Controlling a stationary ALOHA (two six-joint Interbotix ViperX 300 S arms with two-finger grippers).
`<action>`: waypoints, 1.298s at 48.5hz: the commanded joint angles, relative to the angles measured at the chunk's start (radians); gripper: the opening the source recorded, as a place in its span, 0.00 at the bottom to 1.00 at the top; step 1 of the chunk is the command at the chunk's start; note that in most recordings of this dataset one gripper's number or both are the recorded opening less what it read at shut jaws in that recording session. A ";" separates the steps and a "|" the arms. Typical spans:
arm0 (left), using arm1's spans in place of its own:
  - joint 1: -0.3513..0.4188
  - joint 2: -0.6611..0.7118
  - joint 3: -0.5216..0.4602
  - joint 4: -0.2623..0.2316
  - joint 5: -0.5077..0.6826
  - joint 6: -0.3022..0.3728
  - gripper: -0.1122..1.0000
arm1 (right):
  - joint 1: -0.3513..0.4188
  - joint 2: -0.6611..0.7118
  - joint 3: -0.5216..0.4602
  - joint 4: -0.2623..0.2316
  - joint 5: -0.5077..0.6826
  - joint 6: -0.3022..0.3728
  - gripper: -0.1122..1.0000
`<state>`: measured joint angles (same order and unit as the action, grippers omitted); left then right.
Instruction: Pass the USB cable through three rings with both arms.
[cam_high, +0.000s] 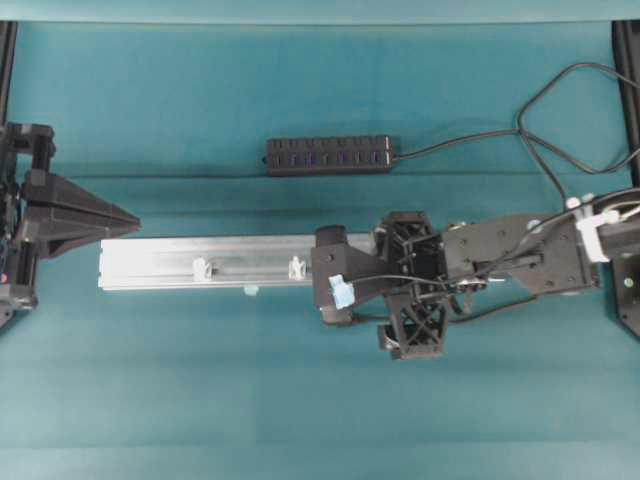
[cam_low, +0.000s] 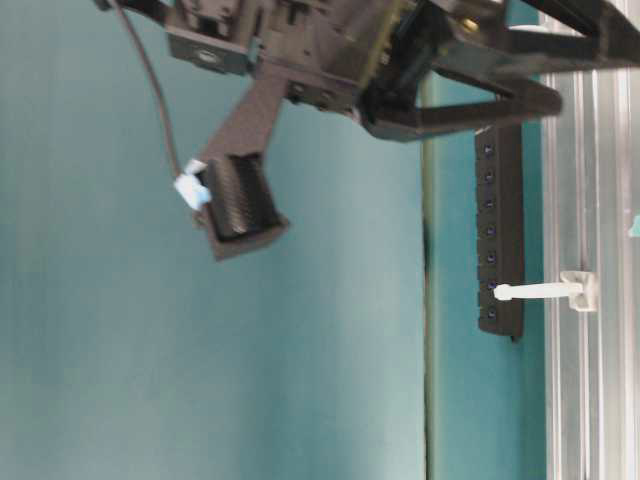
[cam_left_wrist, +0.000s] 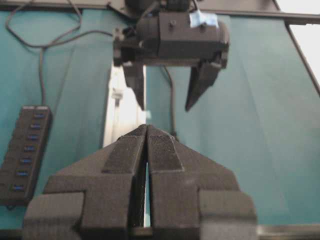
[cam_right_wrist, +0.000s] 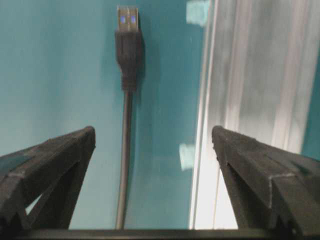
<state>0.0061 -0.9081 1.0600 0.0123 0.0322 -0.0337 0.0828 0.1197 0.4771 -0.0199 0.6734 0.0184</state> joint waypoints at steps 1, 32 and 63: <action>0.003 0.002 -0.028 0.002 -0.003 -0.002 0.12 | 0.009 0.015 -0.008 -0.002 -0.031 -0.006 0.76; 0.003 0.002 -0.031 0.003 0.015 -0.011 0.12 | 0.017 0.127 -0.008 0.000 -0.086 0.005 0.72; 0.015 0.000 -0.031 0.003 0.038 -0.009 0.12 | 0.008 0.138 0.009 0.000 -0.064 0.081 0.69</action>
<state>0.0169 -0.9112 1.0569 0.0123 0.0752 -0.0430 0.1028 0.2470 0.4771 -0.0169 0.6075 0.0920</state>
